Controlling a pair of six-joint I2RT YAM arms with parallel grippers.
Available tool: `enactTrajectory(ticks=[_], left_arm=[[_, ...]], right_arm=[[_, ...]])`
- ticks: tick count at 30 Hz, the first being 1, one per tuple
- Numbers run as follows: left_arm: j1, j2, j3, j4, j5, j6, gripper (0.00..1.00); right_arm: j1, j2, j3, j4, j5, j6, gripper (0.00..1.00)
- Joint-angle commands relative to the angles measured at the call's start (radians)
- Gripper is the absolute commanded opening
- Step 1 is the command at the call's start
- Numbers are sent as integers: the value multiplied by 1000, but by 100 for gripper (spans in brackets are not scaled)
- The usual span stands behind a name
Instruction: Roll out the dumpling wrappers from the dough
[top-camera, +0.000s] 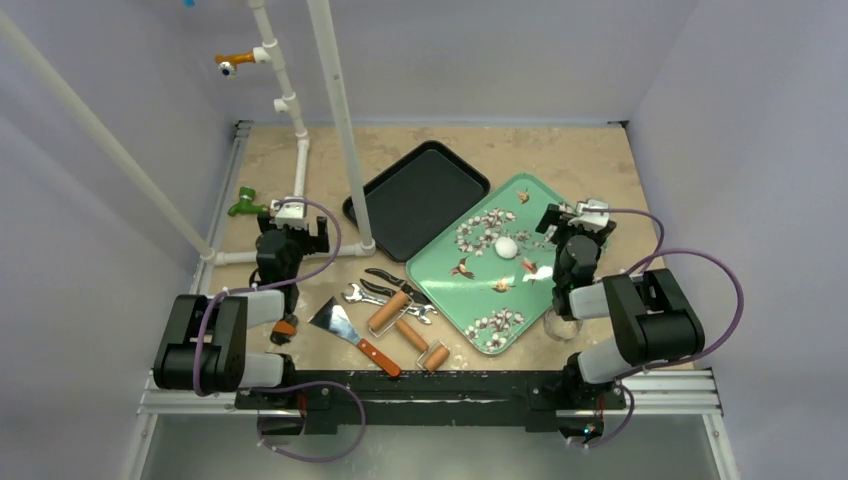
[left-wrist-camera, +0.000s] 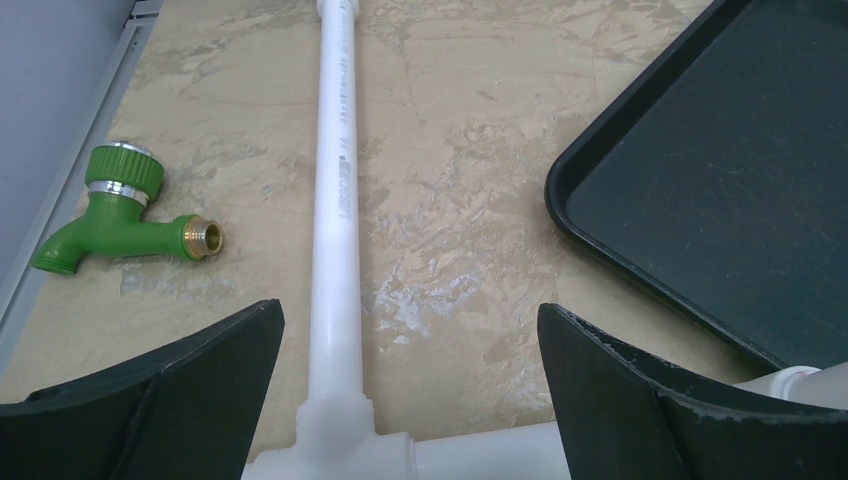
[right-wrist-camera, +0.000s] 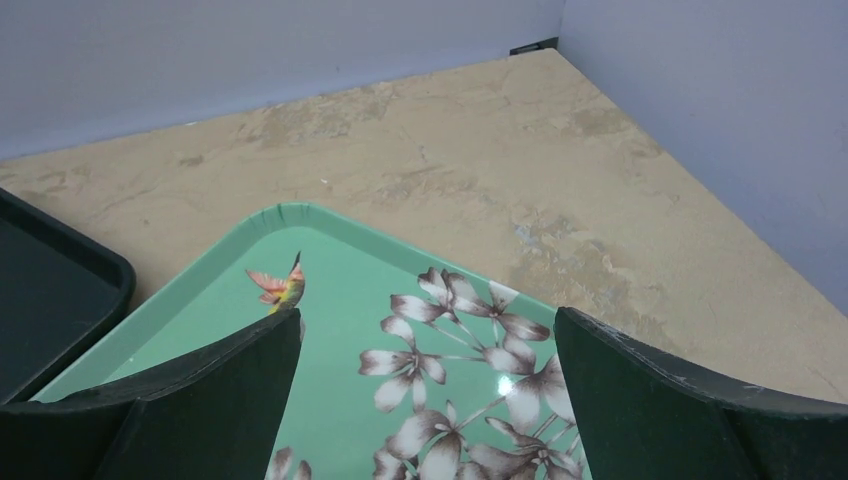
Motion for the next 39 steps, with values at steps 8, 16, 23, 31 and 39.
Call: enactTrajectory(ticks=[8,16,23,31,39], left_arm=[[29,-223,99,-267,182,24,100],[71,-478,395,-848,360,109,100],[72,-551,751,-1388,717,104,100],[-35,-458,846,-1236,652,-83,100],[-174,-284,969,-1153,467,-107,98]], right_arm=[[1,-260,146,-411,-59,21,99],[2,-406,335,-766,-446,94,99],[2,-498,338,-845,-565,130,99],[7,-510,323,-865,-637,147,99],[8,-519,305,-872,-632,128,99]])
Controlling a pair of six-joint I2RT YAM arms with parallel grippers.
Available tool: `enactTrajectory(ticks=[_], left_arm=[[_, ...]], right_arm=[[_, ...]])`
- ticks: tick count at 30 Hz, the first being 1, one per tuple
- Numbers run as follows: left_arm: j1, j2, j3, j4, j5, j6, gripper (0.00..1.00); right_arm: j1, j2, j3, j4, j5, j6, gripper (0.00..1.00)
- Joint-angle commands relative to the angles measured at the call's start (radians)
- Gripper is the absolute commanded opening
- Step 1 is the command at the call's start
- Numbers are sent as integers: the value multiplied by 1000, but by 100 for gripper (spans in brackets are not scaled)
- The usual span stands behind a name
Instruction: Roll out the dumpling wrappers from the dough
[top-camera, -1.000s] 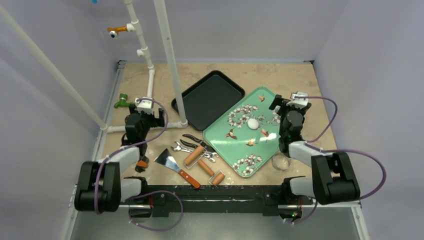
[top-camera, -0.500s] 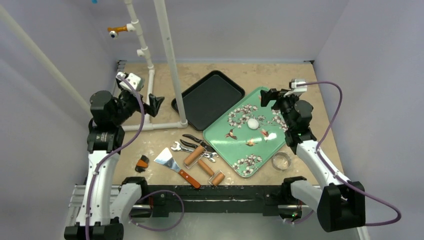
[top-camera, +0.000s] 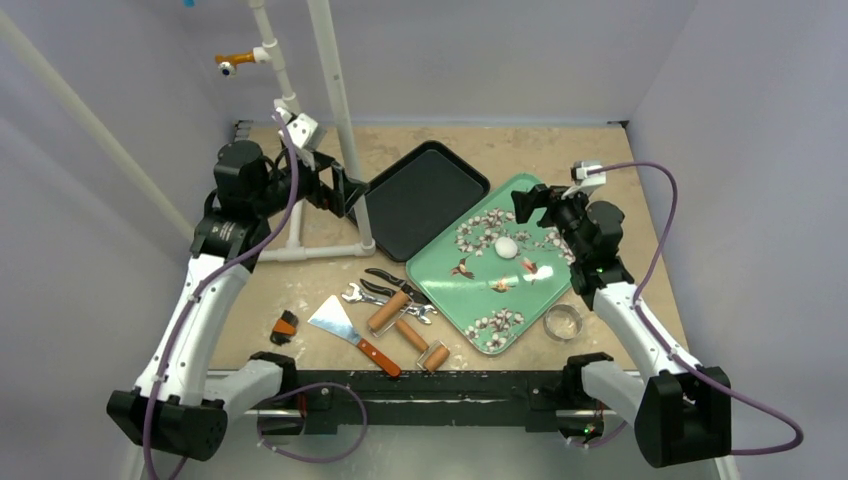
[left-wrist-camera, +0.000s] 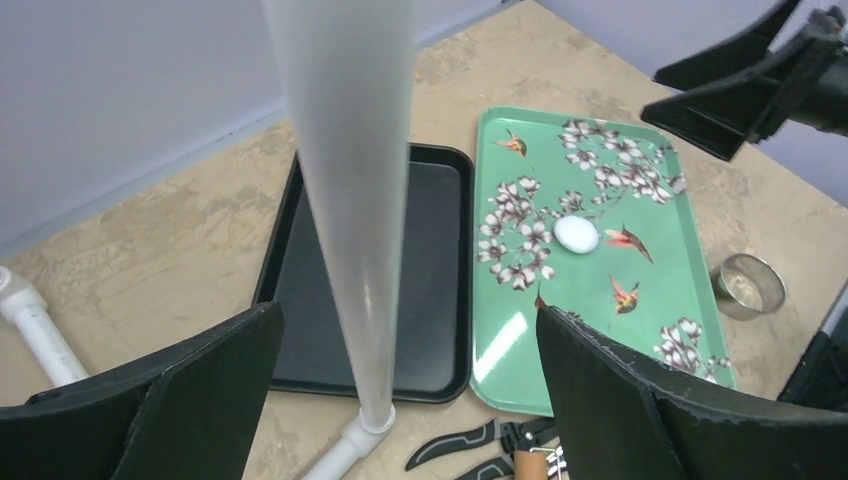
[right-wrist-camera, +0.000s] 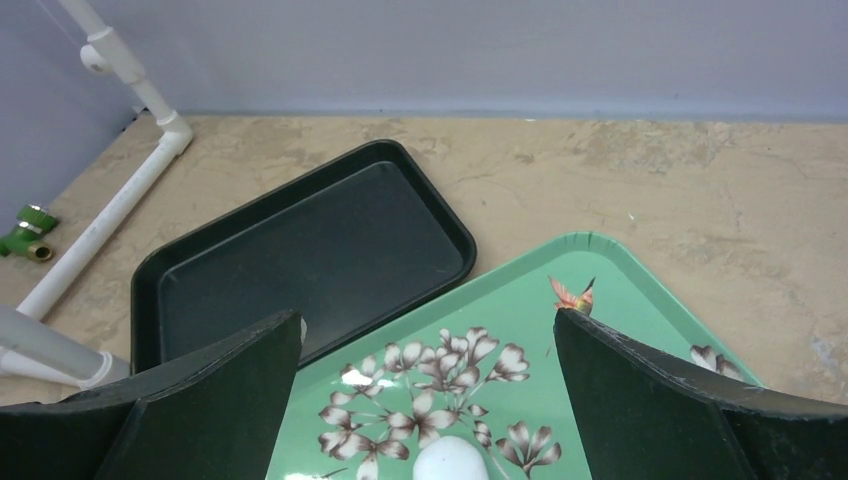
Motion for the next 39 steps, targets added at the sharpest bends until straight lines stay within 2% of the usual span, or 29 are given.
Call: enactTrajectory(ticks=[1,5,10,13,19,25,29,31,35,39], left_arm=[[-28,59,69,103,-144,-55,97],[-46,129,104,108,-185,-55,81],[-58,148,84,143,-104,-39,61],[-58,147,65,161,-113,-23,44],[-56,103,66,61,-117,67,0],[-17,5,77,-194,-56,248,0],[114,-36,98,-328,55,299,0],[184,-53,85,-347,88,308,0],[238,-83,27,-367,140,363,0],[282,-117,-19,-281,202,289,0]], right_arm=[[6,-25,-9,-1,-20,-4,99],[6,-25,-11,4,-24,-6,99],[6,-14,-14,17,-26,-9,99],[6,2,-12,21,-38,-8,99],[6,15,-14,28,-48,-1,99],[5,23,-9,31,-61,4,99],[6,27,1,17,-70,6,99],[5,24,1,16,-74,7,99],[7,19,2,15,-78,8,99],[7,8,-3,14,-74,6,99]])
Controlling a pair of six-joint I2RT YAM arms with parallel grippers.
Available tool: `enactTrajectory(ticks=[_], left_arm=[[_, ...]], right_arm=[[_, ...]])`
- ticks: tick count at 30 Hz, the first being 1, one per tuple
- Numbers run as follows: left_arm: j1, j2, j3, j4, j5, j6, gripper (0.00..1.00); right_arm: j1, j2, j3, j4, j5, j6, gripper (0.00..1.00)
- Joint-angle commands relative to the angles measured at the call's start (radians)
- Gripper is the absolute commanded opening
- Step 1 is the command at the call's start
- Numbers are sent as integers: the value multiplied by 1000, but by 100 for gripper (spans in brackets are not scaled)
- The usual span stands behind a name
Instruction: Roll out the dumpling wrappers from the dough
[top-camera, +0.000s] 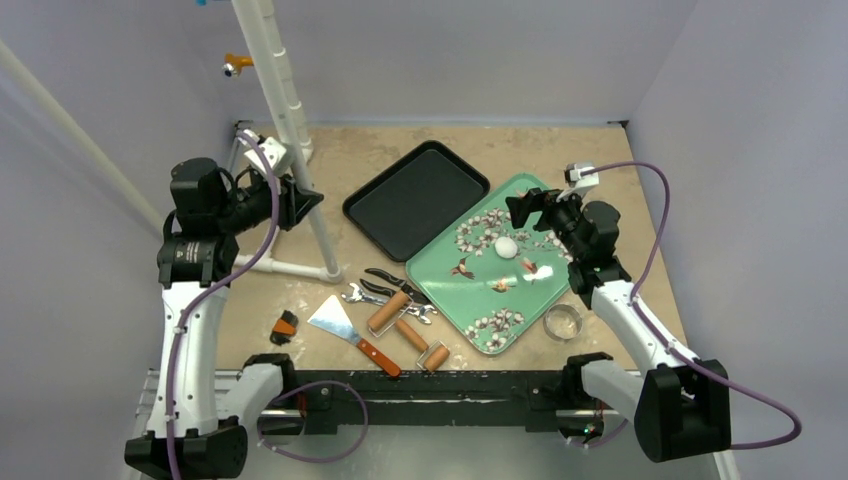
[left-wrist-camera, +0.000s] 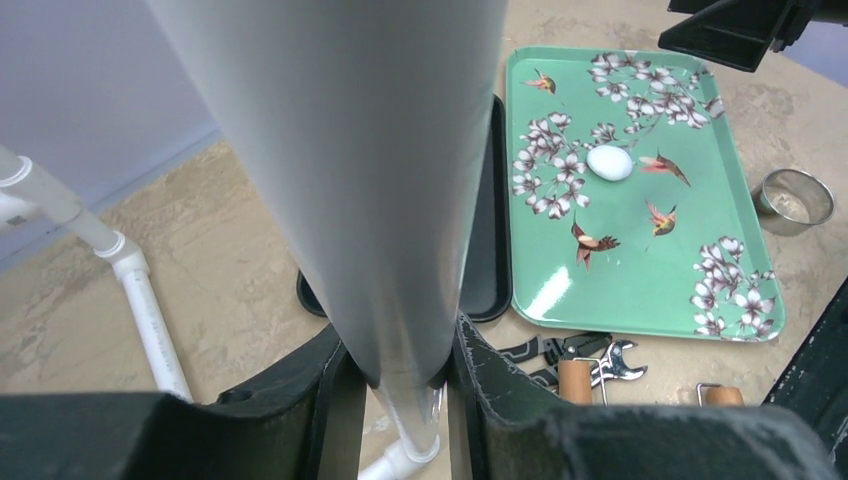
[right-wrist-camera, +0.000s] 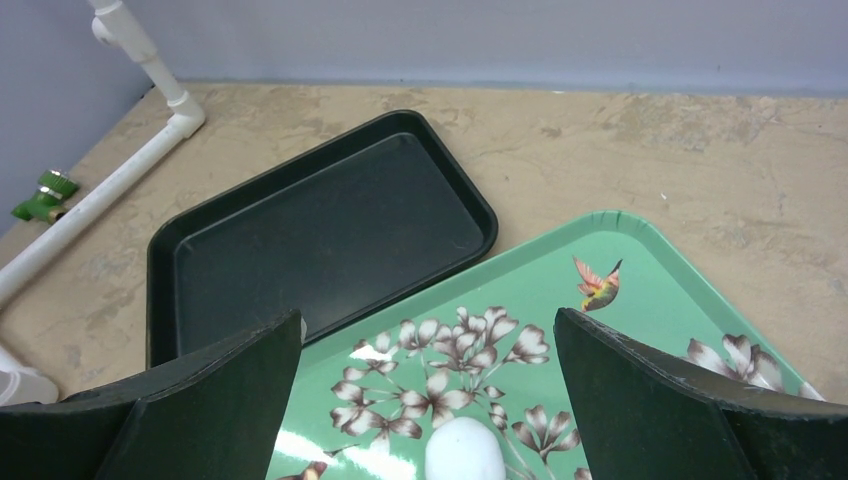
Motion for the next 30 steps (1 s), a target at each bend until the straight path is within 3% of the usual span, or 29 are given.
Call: enactTrajectory(ticks=[1,7,12,20,24,28,30], left_arm=[[65,-47,-54,9,25,2,0],[89,-43,-65,78,125,-86,0],[89,-31,-78,52,206,-49,0],[95,-56,-34,-152,349,165,0],[135,-55,7,-329,497,321,0],[138,-13,65,-498,532,471,0],[138,8,96,-641,545,615,0]], right_arm=[[4,-18,9,17,-22,6,99],[3,-12,13,16,-25,7,99],[5,-11,22,13,-37,8,99],[71,-16,55,-6,-54,-24,99],[135,-5,101,-61,-52,-76,99],[169,13,125,-74,-55,-102,99],[172,21,129,-76,-51,-103,99]])
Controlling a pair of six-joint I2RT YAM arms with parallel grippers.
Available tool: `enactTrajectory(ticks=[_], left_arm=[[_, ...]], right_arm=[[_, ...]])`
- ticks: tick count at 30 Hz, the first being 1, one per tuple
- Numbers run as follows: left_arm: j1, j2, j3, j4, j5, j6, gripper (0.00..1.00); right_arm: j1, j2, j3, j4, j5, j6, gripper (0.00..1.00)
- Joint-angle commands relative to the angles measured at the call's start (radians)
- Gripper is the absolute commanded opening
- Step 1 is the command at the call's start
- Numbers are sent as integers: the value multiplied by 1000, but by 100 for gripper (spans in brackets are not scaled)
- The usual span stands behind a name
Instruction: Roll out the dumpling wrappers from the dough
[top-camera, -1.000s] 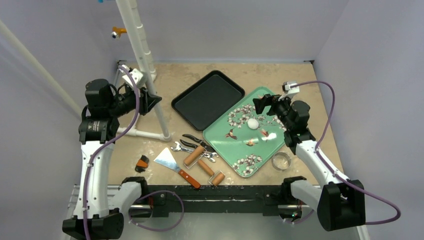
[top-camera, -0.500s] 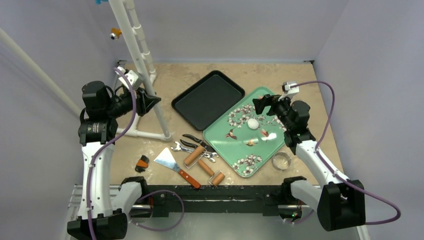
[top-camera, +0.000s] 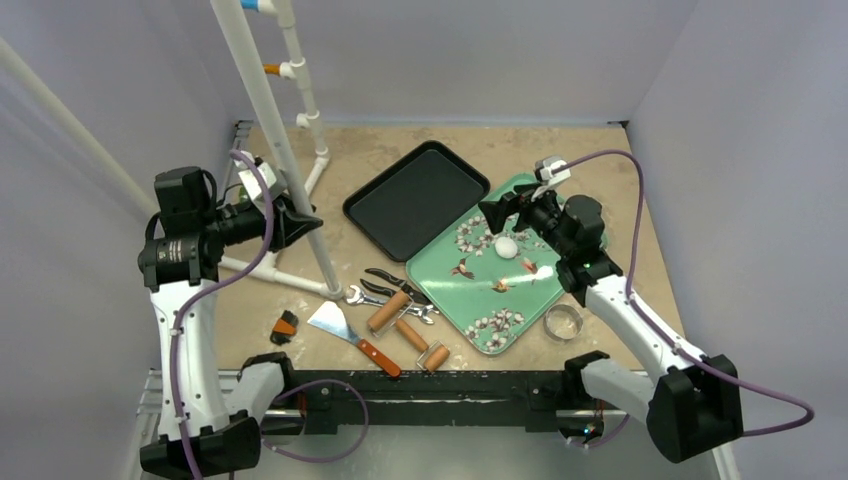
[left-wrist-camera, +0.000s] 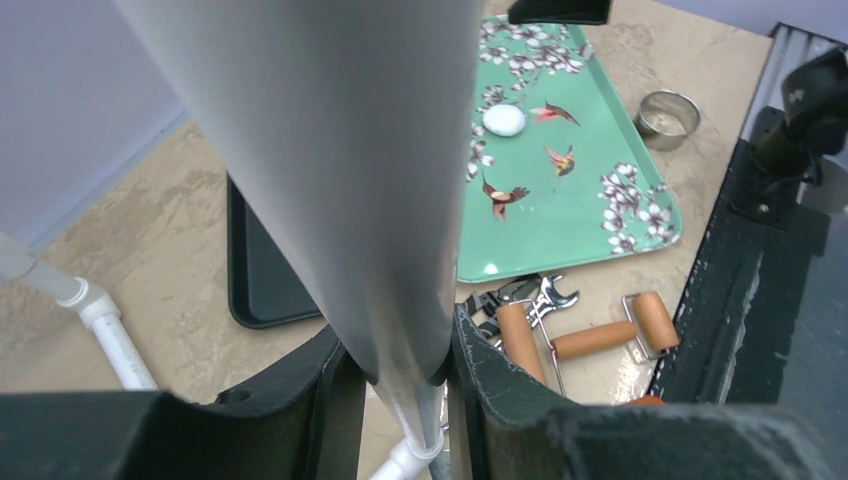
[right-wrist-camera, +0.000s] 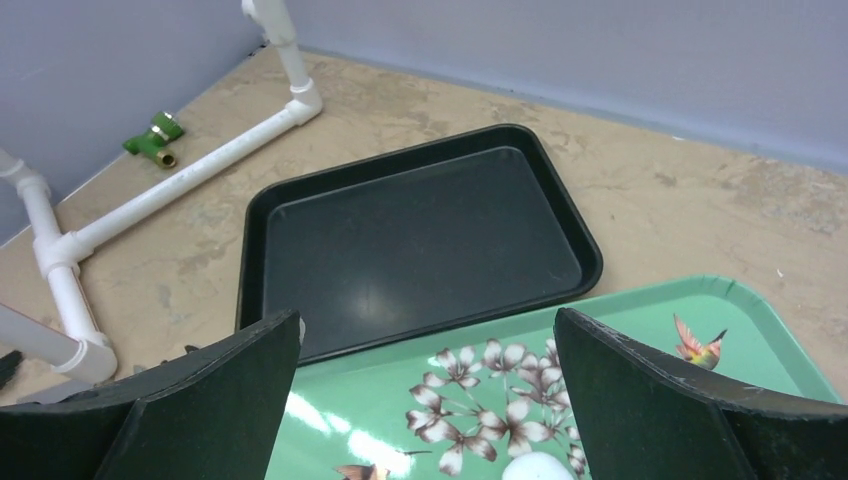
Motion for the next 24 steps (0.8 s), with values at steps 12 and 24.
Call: enactTrajectory(ticks=[12,24], left_arm=[[24,198,214,-534,201,553,0],[54,396,395,-496,210,578,0]], right_arm=[[20,40,60,-36,5,-54,99],[24,47,60,-34,17,-63,99]])
